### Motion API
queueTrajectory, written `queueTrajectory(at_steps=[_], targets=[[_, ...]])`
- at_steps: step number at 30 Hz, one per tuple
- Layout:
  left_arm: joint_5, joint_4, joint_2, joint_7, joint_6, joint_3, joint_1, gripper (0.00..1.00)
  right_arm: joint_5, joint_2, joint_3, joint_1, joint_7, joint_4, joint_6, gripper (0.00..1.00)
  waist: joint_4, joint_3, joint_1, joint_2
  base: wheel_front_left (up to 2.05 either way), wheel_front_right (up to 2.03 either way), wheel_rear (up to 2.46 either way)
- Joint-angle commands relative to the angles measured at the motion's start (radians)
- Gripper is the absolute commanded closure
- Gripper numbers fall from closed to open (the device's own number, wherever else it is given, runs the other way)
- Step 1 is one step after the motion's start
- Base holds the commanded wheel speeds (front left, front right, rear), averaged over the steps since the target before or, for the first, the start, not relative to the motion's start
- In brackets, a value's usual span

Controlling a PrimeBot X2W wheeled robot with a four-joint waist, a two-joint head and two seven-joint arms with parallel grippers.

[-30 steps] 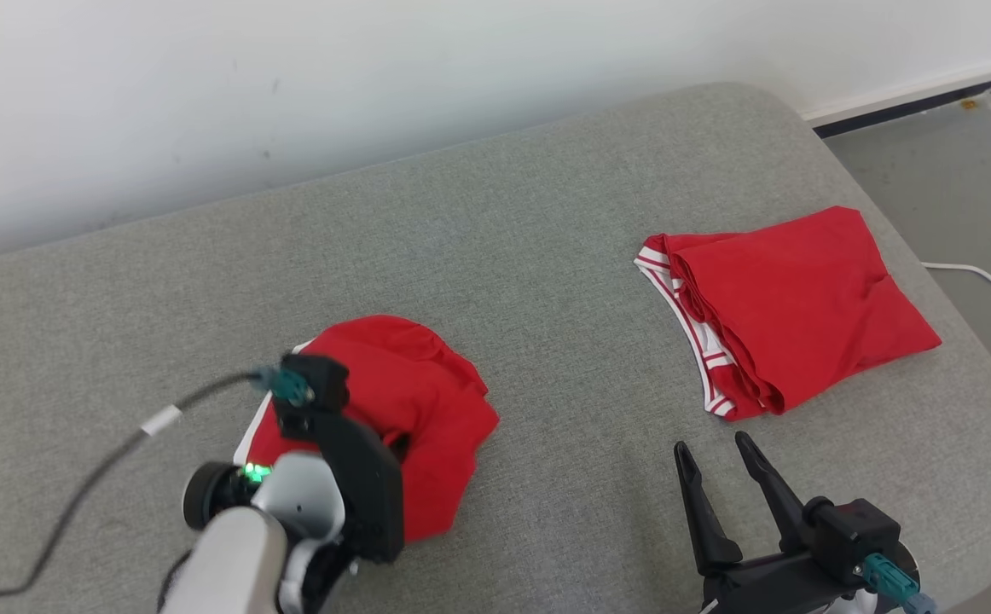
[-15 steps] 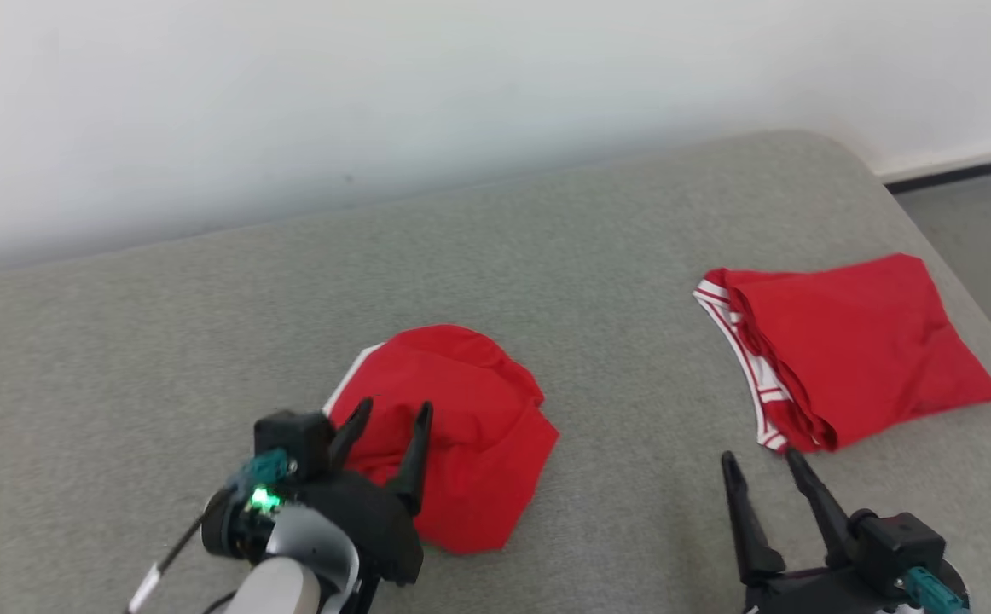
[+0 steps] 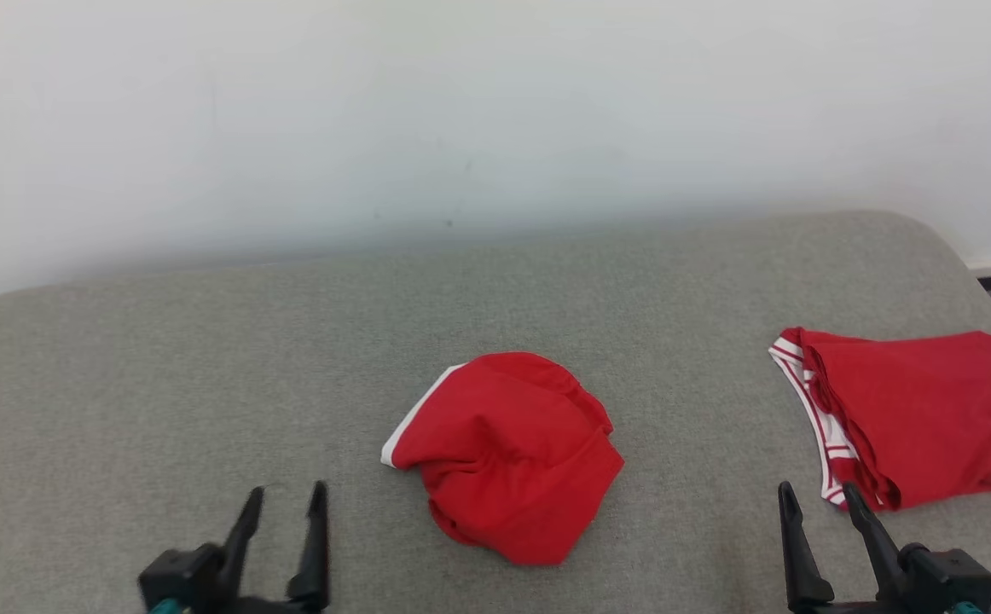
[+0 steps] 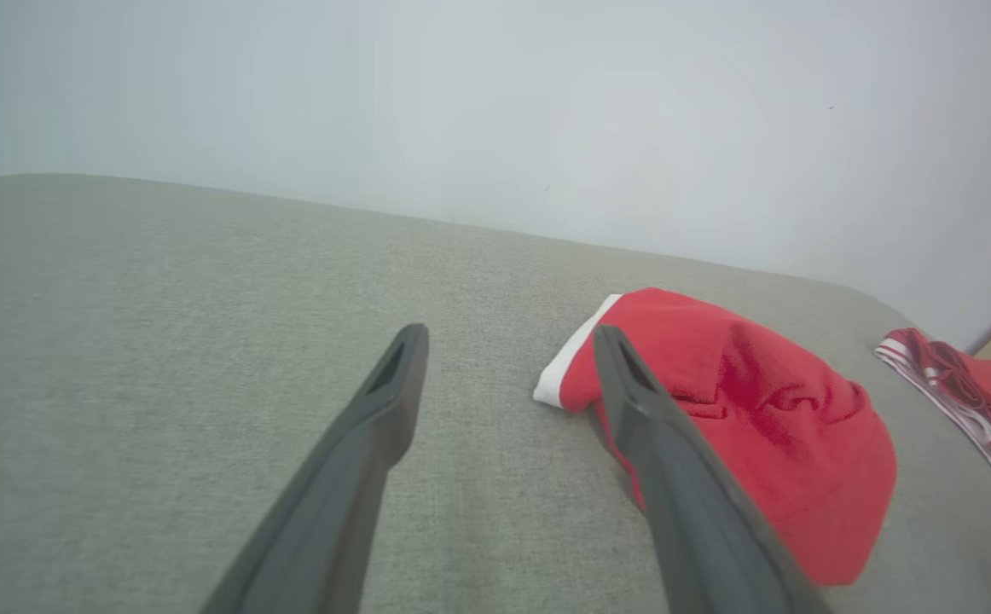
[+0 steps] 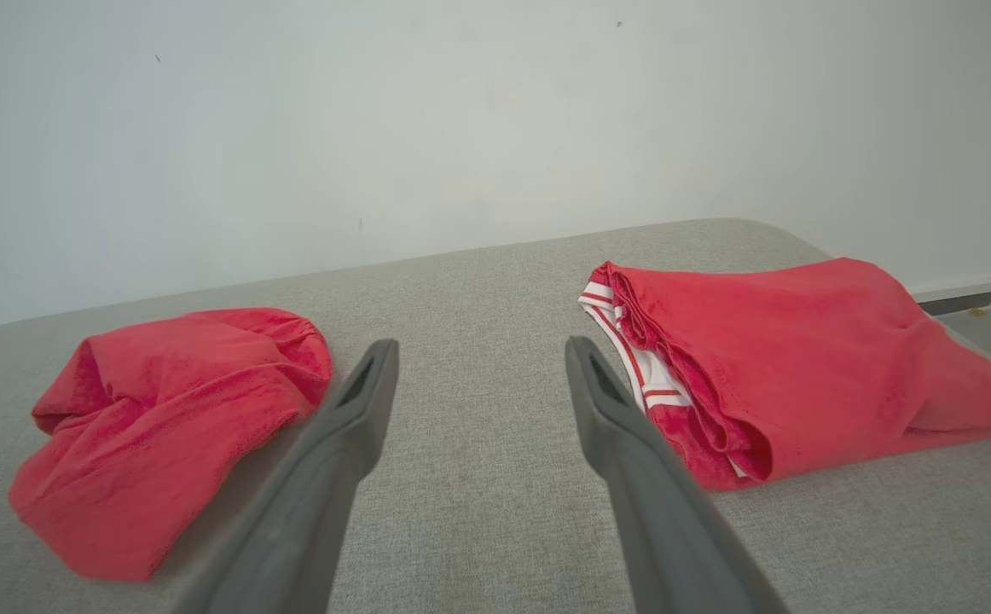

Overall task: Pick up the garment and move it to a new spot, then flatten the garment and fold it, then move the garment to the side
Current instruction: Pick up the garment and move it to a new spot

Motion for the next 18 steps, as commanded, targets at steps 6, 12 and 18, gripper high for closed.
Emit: queueTrajectory(at_steps=[6, 12, 18], targets=[[0.024, -0.064, 0.037, -0.022, -0.011, 0.059, 0.082, 0.0, -0.005, 0.0, -0.008, 0.027, -0.019, 0.021, -0.002, 0.0, 0.023, -0.021, 0.0001, 0.0, 0.0, 0.0, 0.0], [0.088, -0.155, 0.034, -0.022, -0.044, 0.142, 0.162, 0.0, 0.003, 0.0, -0.007, 0.044, -0.029, 0.045, -0.002, 0.0, 0.026, -0.023, 0.0001, 0.0, 0.0, 0.0, 0.0], [0.121, -0.148, 0.003, -0.021, -0.086, 0.209, 0.216, 0.0, -0.001, 0.0, 0.002, 0.051, -0.034, 0.057, -0.002, 0.0, 0.03, -0.022, 0.0001, 0.0, 0.0, 0.0, 0.0]])
